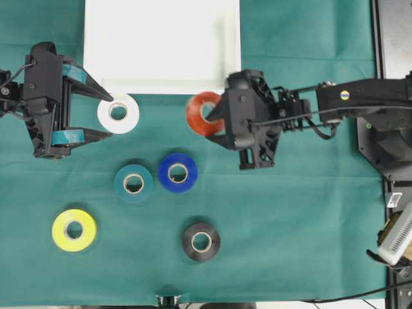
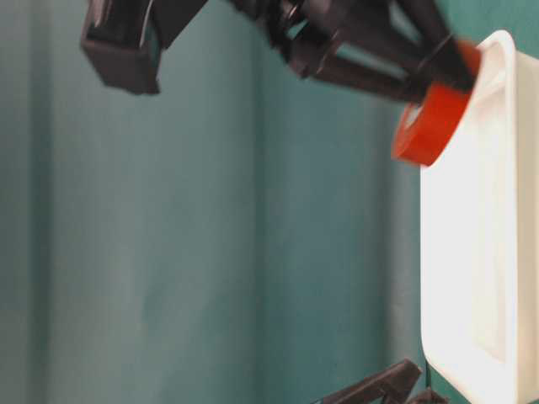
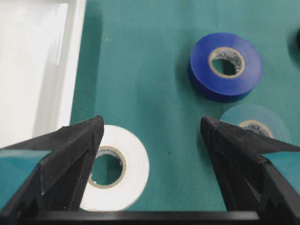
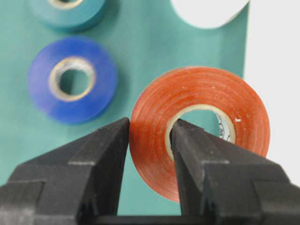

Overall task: Put the tape alternately from left to right into the white case.
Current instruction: 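Lift the red tape and carry it into the white tray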

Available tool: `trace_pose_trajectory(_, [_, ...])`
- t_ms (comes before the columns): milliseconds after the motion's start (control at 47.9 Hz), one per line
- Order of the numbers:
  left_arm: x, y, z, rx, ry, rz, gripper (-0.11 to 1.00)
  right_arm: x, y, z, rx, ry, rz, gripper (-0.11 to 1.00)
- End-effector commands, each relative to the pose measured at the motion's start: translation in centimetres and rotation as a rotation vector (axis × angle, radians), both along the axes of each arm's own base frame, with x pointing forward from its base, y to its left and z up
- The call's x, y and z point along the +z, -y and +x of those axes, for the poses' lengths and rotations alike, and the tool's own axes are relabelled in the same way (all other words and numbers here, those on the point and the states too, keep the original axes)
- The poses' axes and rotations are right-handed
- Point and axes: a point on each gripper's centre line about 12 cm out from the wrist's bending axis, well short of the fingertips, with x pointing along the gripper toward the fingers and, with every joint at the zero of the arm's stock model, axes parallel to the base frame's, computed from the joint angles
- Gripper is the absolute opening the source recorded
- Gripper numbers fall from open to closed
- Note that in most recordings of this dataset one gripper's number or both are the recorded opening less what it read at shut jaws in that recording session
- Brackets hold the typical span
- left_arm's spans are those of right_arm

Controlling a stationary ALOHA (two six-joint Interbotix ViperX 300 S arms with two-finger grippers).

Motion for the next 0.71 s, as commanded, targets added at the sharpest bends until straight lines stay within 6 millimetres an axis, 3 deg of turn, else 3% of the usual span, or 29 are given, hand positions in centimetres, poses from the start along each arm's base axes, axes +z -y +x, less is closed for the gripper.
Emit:
trace_pose_trajectory(0, [0.9,0.0,0.3,0.003,0.032,-0.003,0.91,1.5,1.0,1.2,-0.018,0.051,-0.015,0.02])
trace_pose_trajectory(688, [0.9,0.0,0.4,0.003,0.031,-0.003,0.91,-0.1,10.1,6.1,-0.160,0.021,-0.133,0.02])
